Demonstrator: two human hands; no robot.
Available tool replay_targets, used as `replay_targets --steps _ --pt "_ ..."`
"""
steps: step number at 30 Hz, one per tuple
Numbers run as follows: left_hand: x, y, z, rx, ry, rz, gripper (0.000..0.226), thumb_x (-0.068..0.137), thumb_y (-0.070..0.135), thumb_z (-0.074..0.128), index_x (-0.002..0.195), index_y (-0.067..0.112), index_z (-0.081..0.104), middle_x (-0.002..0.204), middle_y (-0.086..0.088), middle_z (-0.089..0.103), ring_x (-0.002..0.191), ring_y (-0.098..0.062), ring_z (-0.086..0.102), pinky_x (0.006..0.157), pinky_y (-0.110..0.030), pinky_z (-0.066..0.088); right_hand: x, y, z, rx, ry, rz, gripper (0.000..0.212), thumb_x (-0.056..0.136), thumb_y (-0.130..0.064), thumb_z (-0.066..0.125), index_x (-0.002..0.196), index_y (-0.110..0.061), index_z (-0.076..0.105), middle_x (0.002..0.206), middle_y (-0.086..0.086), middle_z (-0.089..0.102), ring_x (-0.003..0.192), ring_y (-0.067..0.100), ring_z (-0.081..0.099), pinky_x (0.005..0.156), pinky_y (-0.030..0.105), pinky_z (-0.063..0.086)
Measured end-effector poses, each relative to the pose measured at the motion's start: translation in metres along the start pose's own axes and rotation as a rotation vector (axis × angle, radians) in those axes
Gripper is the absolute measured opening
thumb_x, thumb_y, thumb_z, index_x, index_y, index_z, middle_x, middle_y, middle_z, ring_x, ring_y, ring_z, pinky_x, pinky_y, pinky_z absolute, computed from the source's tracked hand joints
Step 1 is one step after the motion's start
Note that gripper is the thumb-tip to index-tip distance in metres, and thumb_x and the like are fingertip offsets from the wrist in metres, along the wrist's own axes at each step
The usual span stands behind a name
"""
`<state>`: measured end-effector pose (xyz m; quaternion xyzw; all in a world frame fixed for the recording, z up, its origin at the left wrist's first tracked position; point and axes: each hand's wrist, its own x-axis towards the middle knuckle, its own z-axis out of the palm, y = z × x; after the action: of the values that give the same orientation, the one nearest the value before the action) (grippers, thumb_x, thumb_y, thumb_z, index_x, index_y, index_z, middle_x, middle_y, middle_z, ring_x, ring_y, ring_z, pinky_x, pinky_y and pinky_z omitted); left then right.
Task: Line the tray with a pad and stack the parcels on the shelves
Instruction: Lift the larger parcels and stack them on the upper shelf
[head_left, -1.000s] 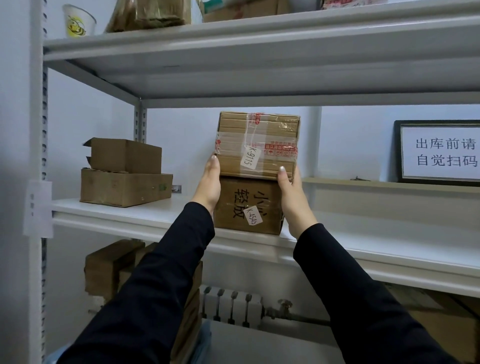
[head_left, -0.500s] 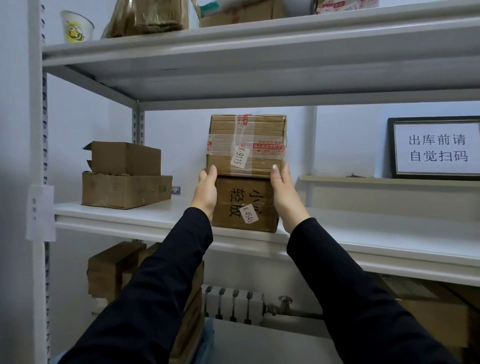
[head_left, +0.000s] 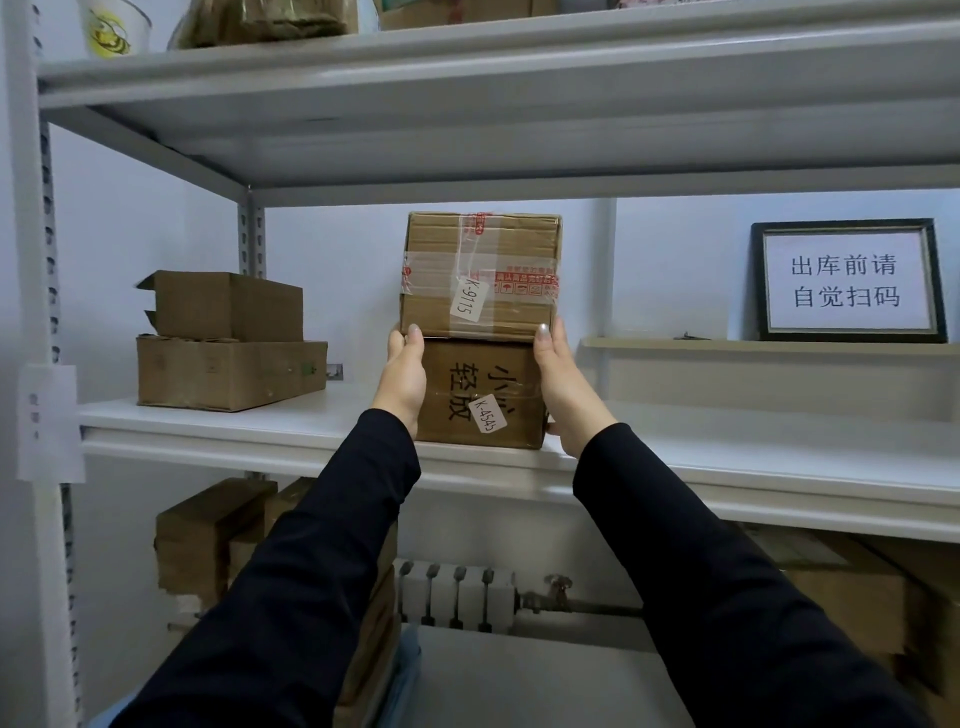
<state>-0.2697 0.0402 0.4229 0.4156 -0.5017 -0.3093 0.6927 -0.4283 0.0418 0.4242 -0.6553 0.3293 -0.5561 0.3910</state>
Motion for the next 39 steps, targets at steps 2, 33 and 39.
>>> replay_targets --steps 2,33,39 --pt "0.002 0.001 -0.003 -0.008 0.004 -0.018 0.058 0.101 0.043 0.024 0.151 0.024 0.0 0.159 0.002 0.011 0.145 -0.019 0.014 0.118 -0.04 0.015 0.0 -0.002 0.001 -0.004 -0.005 0.002 0.057 0.1 -0.051 0.018 0.15 -0.038 -0.008 0.16 -0.008 0.012 0.145 0.021 0.022 0.102 0.036 0.029" --pt "-0.112 -0.056 0.044 -0.249 0.329 -0.002 0.015 0.093 0.009 0.042 0.103 0.014 0.051 0.1 -0.001 0.052 0.084 -0.01 0.05 0.079 -0.022 0.038 -0.098 0.07 -0.016 0.03 0.491 -0.045 0.026 0.092 -0.006 0.05 0.07 -0.016 0.06 0.074 -0.004 0.058 0.082 0.016 0.054 0.078 0.027 0.044" --pt "-0.139 -0.084 0.077 -0.28 0.241 -0.12 0.023 0.088 0.004 0.041 0.073 0.017 0.053 0.067 -0.001 0.056 0.059 -0.013 0.051 0.065 -0.025 0.041 -0.126 0.084 -0.057 0.02 0.525 0.023 0.026 0.092 -0.009 0.051 0.069 -0.017 0.06 0.072 -0.003 0.059 0.079 0.016 0.053 0.077 0.031 0.043"
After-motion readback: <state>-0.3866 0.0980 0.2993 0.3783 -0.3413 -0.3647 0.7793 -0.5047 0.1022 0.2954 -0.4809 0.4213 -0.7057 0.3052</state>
